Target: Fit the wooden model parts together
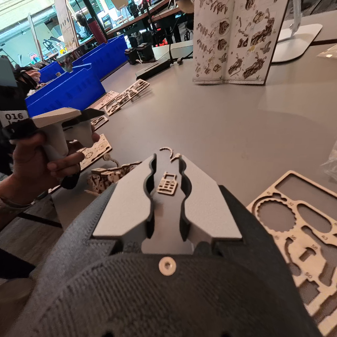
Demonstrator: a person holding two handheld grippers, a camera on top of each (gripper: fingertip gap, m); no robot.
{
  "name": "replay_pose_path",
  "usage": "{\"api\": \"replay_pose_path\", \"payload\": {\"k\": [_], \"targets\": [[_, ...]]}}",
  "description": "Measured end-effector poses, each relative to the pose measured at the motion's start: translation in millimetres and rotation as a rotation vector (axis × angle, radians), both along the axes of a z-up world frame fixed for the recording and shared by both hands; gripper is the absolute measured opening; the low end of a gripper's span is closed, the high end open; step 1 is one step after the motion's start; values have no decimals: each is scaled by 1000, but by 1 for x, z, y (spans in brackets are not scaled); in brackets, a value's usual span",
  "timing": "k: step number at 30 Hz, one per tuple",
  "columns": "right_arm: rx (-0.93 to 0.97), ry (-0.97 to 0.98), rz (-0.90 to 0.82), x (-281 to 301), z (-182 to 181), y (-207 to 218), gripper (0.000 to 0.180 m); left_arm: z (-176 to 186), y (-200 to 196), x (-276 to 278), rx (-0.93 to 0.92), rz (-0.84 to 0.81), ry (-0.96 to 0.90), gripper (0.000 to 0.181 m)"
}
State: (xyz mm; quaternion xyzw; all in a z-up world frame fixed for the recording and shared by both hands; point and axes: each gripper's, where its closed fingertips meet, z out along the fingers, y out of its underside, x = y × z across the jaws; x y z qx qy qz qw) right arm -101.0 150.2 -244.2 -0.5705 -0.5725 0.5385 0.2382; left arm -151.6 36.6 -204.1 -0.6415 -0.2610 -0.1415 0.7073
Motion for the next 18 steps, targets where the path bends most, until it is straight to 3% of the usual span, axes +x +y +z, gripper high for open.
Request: {"api": "replay_pose_path", "payload": {"k": [6,9,13,18], "targets": [[55,173,-75,-22,43,27,45,-1,5,-38,-139,197,71,58],[130,278,-81,-46,78,46,43,21,20,-66,-185,255,120,55],[224,413,-116,-106,124,77,36,57,72,-108,-176,233,160,55],[129,340,-213,-183,105,117,48,17,131,-179,-310,277,184,55]]}}
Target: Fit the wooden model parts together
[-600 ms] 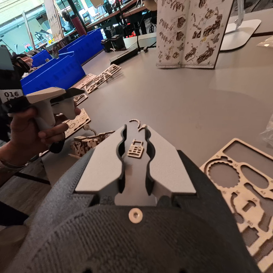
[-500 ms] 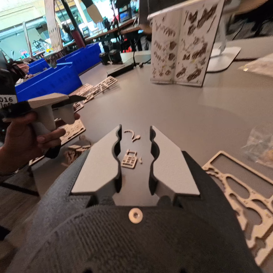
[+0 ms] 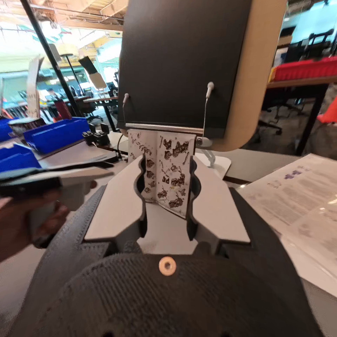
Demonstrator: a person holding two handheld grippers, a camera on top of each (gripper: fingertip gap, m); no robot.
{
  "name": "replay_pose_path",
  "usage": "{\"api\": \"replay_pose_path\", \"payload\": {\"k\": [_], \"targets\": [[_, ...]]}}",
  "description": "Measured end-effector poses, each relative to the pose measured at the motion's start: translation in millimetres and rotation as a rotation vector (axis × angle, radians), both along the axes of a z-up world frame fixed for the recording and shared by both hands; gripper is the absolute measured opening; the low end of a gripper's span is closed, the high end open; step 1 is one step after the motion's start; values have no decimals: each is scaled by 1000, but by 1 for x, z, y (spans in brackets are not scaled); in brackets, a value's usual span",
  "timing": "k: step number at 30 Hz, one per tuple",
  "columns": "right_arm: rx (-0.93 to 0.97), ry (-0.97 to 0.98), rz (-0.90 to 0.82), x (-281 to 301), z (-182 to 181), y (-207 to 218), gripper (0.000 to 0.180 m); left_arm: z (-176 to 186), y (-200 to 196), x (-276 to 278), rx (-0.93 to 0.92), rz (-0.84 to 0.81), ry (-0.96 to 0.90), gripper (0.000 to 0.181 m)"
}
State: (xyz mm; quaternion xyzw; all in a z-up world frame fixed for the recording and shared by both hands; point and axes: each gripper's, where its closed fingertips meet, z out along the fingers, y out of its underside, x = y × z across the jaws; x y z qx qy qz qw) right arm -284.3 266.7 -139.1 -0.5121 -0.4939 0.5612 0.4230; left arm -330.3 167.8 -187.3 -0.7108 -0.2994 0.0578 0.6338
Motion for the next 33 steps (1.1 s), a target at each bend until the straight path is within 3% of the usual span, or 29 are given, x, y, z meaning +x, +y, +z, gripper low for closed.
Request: {"api": "replay_pose_path", "payload": {"k": [3,7,10,12,14,17,23,29,33], "targets": [[-82,27,-9,-9,-8,4,48,-19,10,-11,1,-12,-21,55],[-144,69,-83,-9,-9,19,45,-17,6,-20,139,-16,-48,54],[-276,40,-73,-13,-17,11,48,-2,16,1,318,-188,-110,57],[-306,33,-98,-11,-27,1,47,-1,20,13,313,-240,-91,53],[-291,26,-155,-11,-35,-2,41,2,18,10,323,-171,-22,41],[-261,16,-146,-13,-38,-9,39,3,16,8,348,-120,-8,38],[-381,20,-150,-14,-63,-13,37,-13,12,6,311,-44,56,28],[-377,-89,-173,-24,-88,-25,39,-16,10,-1,335,-37,-7,26],[-386,-108,-190,-27,-91,-20,40,-20,5,-14,298,49,-8,8]]}}
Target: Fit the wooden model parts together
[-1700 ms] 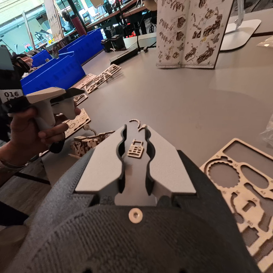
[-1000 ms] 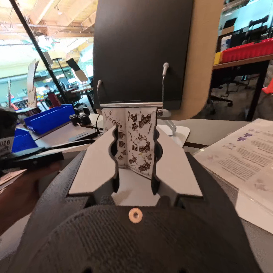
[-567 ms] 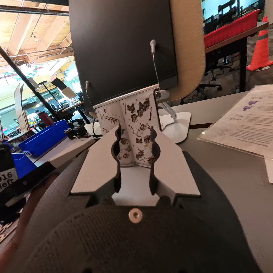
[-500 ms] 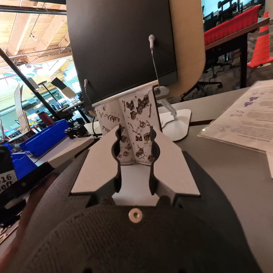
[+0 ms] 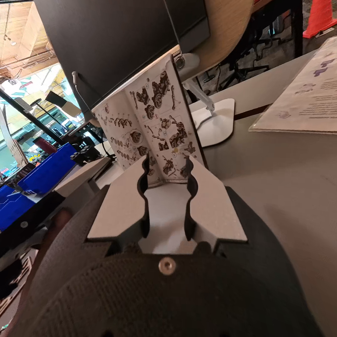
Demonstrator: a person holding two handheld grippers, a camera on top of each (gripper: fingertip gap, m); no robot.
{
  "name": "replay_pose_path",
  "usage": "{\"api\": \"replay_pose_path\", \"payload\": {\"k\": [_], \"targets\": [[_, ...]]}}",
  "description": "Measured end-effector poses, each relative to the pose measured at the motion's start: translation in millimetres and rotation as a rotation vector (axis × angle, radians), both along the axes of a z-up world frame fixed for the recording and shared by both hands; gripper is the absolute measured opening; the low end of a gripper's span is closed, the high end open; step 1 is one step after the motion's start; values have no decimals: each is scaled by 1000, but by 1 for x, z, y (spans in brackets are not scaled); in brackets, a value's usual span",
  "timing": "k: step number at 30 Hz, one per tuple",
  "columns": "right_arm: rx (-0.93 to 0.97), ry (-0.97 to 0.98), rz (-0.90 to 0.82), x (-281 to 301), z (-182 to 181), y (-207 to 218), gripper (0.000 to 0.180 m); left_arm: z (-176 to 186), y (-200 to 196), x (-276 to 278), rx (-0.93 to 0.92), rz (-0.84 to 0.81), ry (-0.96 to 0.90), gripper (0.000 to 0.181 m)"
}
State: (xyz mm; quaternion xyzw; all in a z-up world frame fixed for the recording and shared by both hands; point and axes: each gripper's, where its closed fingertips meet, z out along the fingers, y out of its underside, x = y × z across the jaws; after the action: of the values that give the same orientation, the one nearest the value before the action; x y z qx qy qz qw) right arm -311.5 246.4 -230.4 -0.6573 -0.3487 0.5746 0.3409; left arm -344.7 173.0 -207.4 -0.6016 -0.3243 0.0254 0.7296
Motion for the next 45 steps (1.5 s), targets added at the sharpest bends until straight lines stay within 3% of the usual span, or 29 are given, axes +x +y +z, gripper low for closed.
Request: {"api": "replay_pose_path", "payload": {"k": [4,8,14,20,27,30,39,45], "targets": [[45,-13,-54,-4,1,23,44,3,-7,-8,-54,116,79,0],[276,26,-144,-5,18,42,47,0,-9,-14,-67,153,56,0],[492,45,23,-26,22,21,42,-3,-12,-23,-63,191,21,0],[393,97,88,-27,25,13,43,-12,3,-26,-4,35,-114,0],[271,-72,108,-44,-1,25,54,-16,2,-31,33,25,-171,0],[196,-49,113,-43,0,30,53,-17,1,-32,41,22,-185,0],[34,-30,196,-43,-4,29,43,-20,5,-33,43,-5,-215,0],[103,-28,215,-43,-1,20,29,-23,11,-30,45,-51,-253,0]]}}
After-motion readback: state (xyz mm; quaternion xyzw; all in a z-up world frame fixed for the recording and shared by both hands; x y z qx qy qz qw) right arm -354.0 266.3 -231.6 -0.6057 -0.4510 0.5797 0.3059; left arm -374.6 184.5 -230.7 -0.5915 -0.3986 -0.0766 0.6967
